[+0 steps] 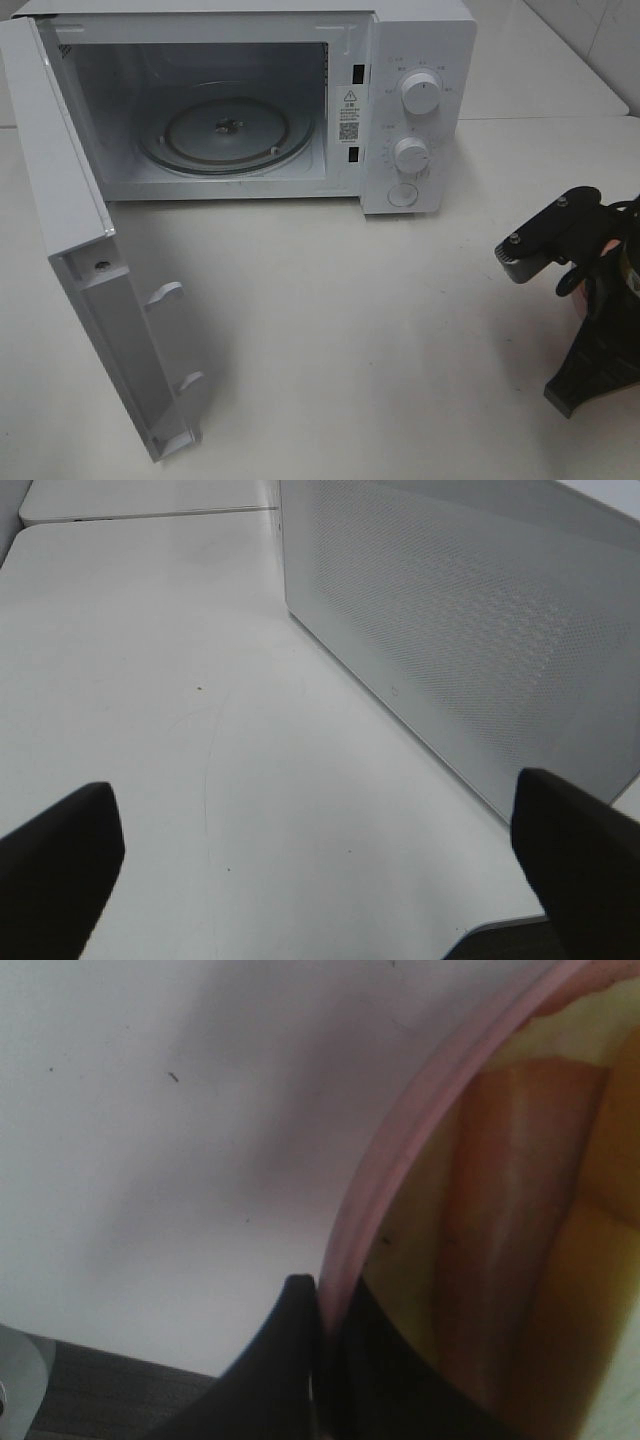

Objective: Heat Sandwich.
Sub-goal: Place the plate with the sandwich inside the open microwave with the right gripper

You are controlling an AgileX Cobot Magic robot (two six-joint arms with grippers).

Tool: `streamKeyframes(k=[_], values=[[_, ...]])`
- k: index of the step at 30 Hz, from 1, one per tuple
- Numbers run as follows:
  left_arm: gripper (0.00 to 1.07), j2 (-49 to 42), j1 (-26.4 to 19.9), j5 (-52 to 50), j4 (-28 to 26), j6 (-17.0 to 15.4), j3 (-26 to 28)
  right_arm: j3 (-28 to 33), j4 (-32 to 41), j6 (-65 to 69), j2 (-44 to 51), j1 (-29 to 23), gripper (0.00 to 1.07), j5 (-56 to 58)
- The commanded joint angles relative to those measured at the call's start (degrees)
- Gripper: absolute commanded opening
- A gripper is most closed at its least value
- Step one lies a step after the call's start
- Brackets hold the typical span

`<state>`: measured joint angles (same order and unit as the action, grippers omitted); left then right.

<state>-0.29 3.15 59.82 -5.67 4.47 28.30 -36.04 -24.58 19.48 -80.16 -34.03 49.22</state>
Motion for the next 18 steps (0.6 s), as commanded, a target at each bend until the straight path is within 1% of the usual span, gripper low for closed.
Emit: streamKeyframes(k=[1, 6, 8, 11, 15, 16, 18], values=[[0.98, -1.2, -0.17, -0.4, -0.17, -0.11, -0.11, -0.11, -1.32, -0.34, 2.18, -2.92, 0.0, 3.95], [0.98, -1.2, -0.17, -0.4, -0.17, -0.11, -0.11, -0.11, 0.06, -1.72, 3.5, -5.16, 0.0, 4.24], [0.98, -1.2, -0.17, -0.4, -0.17, -0.11, -0.11, -0.11, 1.32, -2.86, 4.47, -7.22, 0.0, 4.35], [0.98, -1.2, -0.17, -0.4, -0.17, -0.11, -0.11, -0.11, 1.66, -2.86, 4.76, -8.59, 0.0, 5.16], [0.98, -1.2, -0.17, -0.4, -0.17, -0.11, -0.11, -0.11, 1.78, -2.86, 4.76, -13.69, 0.0, 8.77], [0.98, -1.2, -0.17, -0.4, -0.17, -0.11, -0.11, -0.11, 1.78, -2.86, 4.76, -13.69, 0.0, 8.77], [0.98, -1.2, -0.17, -0.4, -0.17, -0.11, -0.11, -0.11, 2.12, -2.86, 4.76, -15.41, 0.0, 9.34]])
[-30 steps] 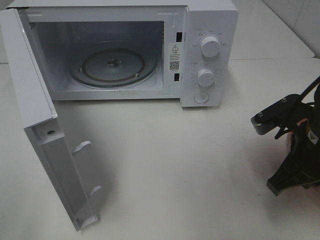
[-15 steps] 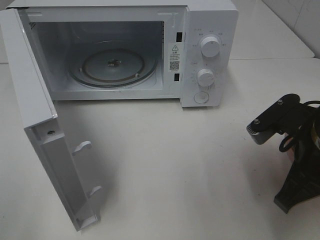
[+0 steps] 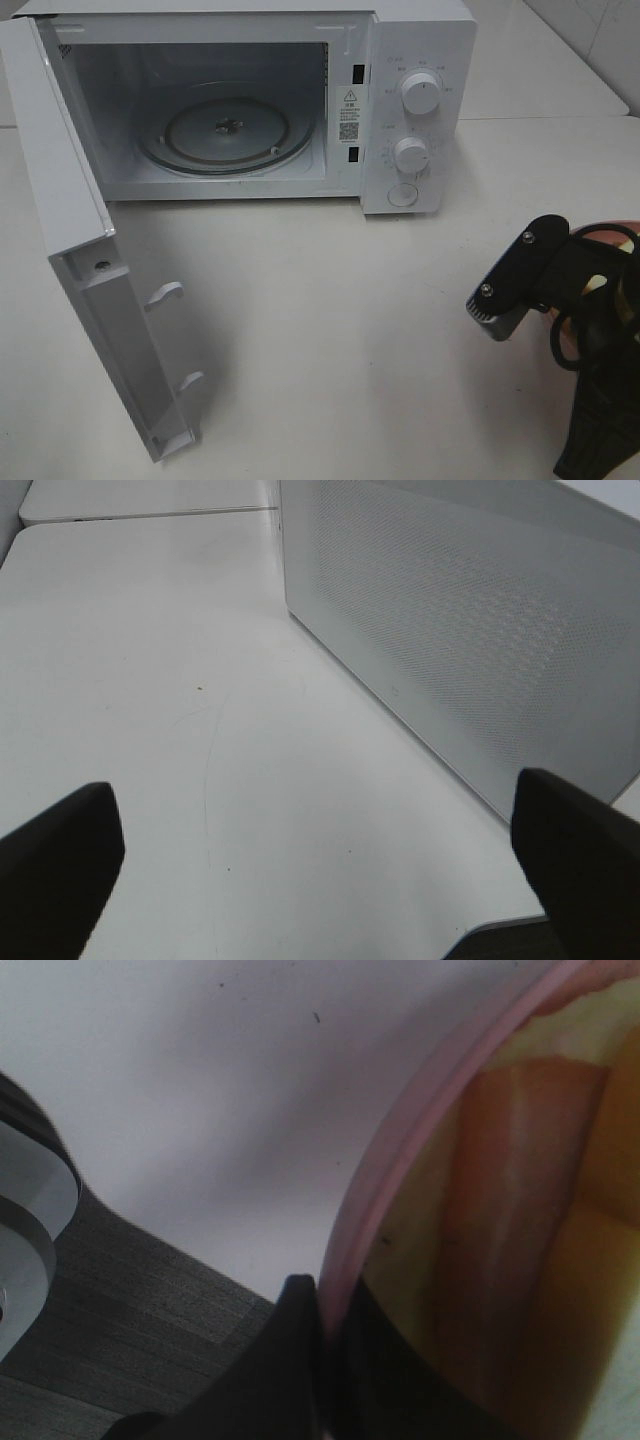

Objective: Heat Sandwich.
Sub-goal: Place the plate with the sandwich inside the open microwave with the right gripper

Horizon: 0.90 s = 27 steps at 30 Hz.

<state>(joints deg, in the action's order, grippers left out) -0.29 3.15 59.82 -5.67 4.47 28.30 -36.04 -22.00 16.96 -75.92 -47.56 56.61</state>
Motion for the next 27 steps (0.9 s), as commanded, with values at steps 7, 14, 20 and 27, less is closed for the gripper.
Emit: streamKeyframes(k=[7, 14, 20, 27], values=[[0.98, -1.2, -0.17, -0.4, -0.17, -0.11, -0.11, -0.11, 0.34, -0.4, 0.52, -7.96, 0.0, 2.69], [0.98, -1.2, -0.17, -0.4, -0.17, -0.11, -0.11, -0.11, 0.34, -3.15, 0.52, -12.43, 0.0, 2.69], [0.98, -1.2, -0.17, -0.4, -0.17, -0.11, -0.11, -0.11, 0.34, -10.14, 0.52, -15.81, 0.0, 2.29], [0.98, -1.2, -0.17, -0.4, -0.17, -0.11, -0.11, -0.11, 0.11, -16.21, 0.52, -15.93, 0.0, 0.8]])
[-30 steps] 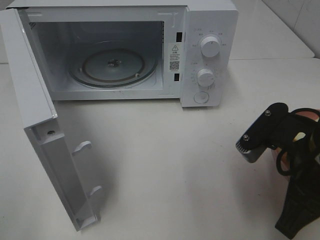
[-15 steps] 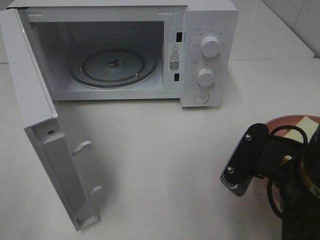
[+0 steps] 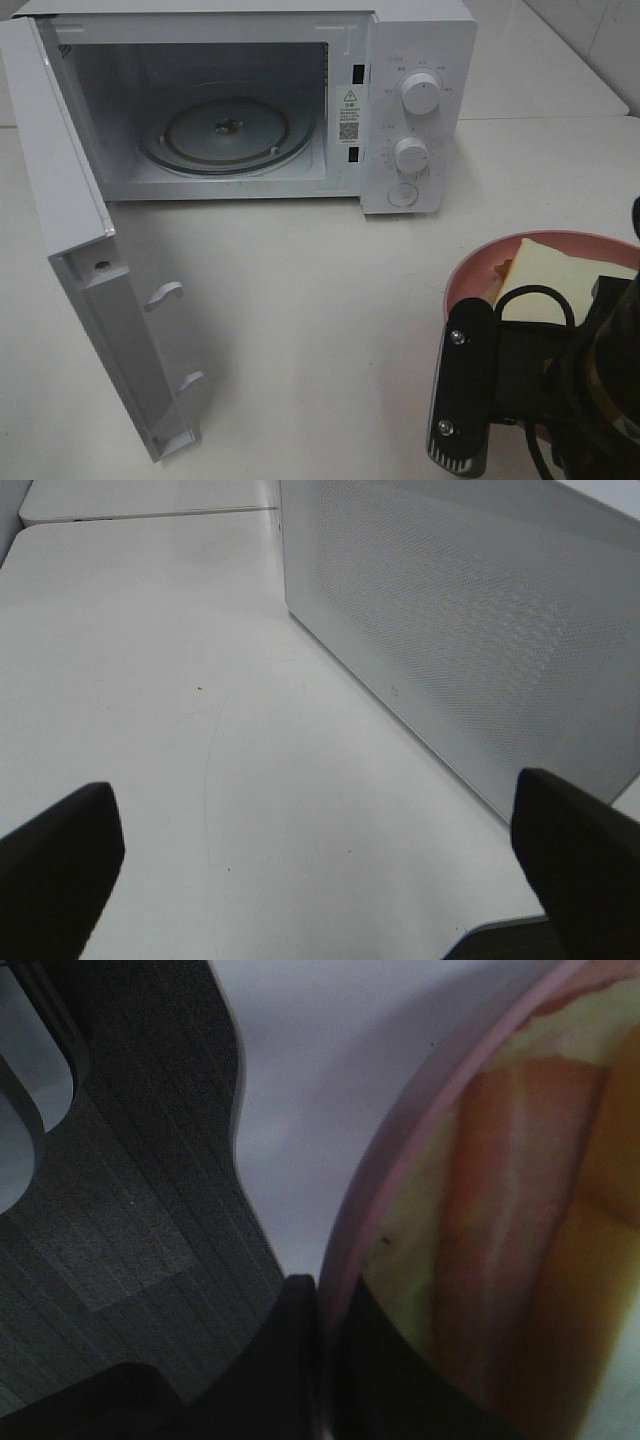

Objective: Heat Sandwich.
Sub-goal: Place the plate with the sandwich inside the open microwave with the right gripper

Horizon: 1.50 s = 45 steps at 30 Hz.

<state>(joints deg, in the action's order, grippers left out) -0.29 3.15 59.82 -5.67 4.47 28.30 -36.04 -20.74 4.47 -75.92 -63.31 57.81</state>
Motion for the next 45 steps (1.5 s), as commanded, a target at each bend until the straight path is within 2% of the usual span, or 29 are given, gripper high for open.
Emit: streamKeyframes(k=[1, 11, 21, 30, 37, 42, 45], values=[[0.98, -1.2, -0.17, -0.4, -0.17, -0.11, -0.11, -0.11, -1.15, -6.19, 0.52, -0.17, 0.0, -1.72], [0.98, -1.2, -0.17, -0.4, -0.17, -0.11, -0.11, -0.11, -1.15, -18.16, 0.52, -0.17, 0.0, -6.82], [0.98, -1.2, -0.17, -0.4, -0.17, -0.11, -0.11, -0.11, -2.29, -21.14, 0.52, -0.17, 0.01, -11.23], [0.98, -1.2, -0.17, -0.4, -0.17, -0.11, -0.11, -0.11, -2.81, -34.15, 0.52, 0.52, 0.01, -16.39], [0.98, -1.2, -0.17, -0.4, -0.17, -0.11, -0.11, -0.11, -1.72, -43.6, 0.52, 7.22, 0.01, -19.88], [0.98, -1.2, -0.17, -0.4, -0.17, -0.11, -0.11, -0.11, 3.44, -59.01, 0.52, 12.89, 0.01, -22.69], [0.98, -1.2, -0.17, -0.4, -0.17, -0.11, -0.11, -0.11, 5.27, -63.6, 0.52, 14.61, 0.01, -23.32]])
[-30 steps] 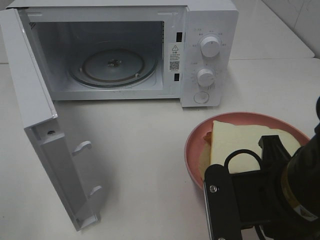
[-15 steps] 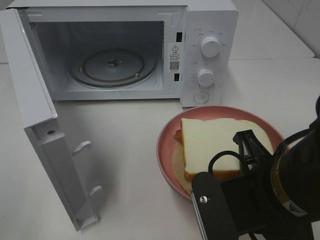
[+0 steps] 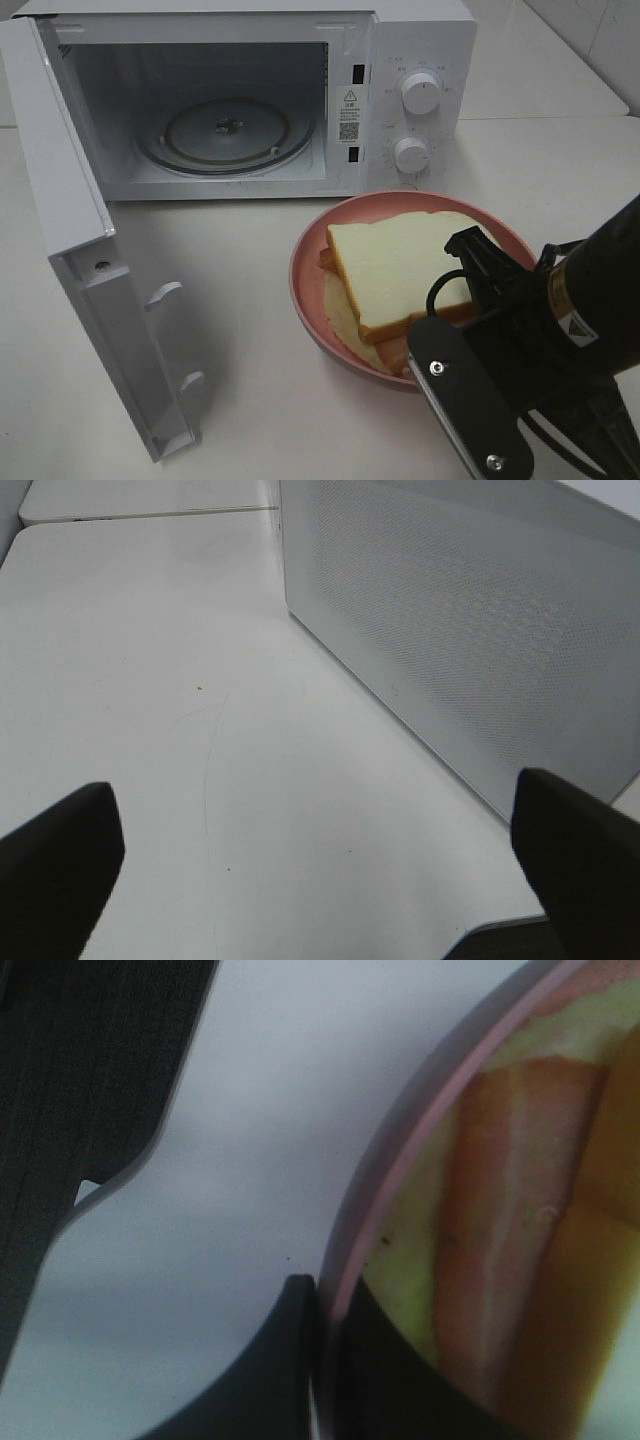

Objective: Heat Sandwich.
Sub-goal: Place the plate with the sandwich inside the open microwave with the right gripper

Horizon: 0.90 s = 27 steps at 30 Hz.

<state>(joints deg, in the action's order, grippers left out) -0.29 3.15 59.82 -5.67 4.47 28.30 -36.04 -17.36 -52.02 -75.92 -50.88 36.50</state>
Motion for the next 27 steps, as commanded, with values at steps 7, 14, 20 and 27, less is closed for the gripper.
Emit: streamKeyframes(k=[7, 14, 20, 27], values=[[0.98, -1.2, -0.17, -0.4, -0.17, -0.11, -0.11, -0.11, 6.19, -19.02, 0.52, 8.94, 0.01, -2.81], [0.98, -1.2, -0.17, -0.4, -0.17, -0.11, -0.11, -2.75, 12.03, -32.72, 0.52, 15.18, 0.01, -2.69], [0.98, -1.2, -0.17, -0.4, -0.17, -0.11, -0.11, -6.07, 16.84, -41.2, 0.52, 16.9, 0.01, -2.12], [0.98, -1.2, -0.17, -0.4, -0.17, -0.11, -0.11, -6.59, 13.58, -41.25, 0.52, 16.9, 0.01, 1.43]])
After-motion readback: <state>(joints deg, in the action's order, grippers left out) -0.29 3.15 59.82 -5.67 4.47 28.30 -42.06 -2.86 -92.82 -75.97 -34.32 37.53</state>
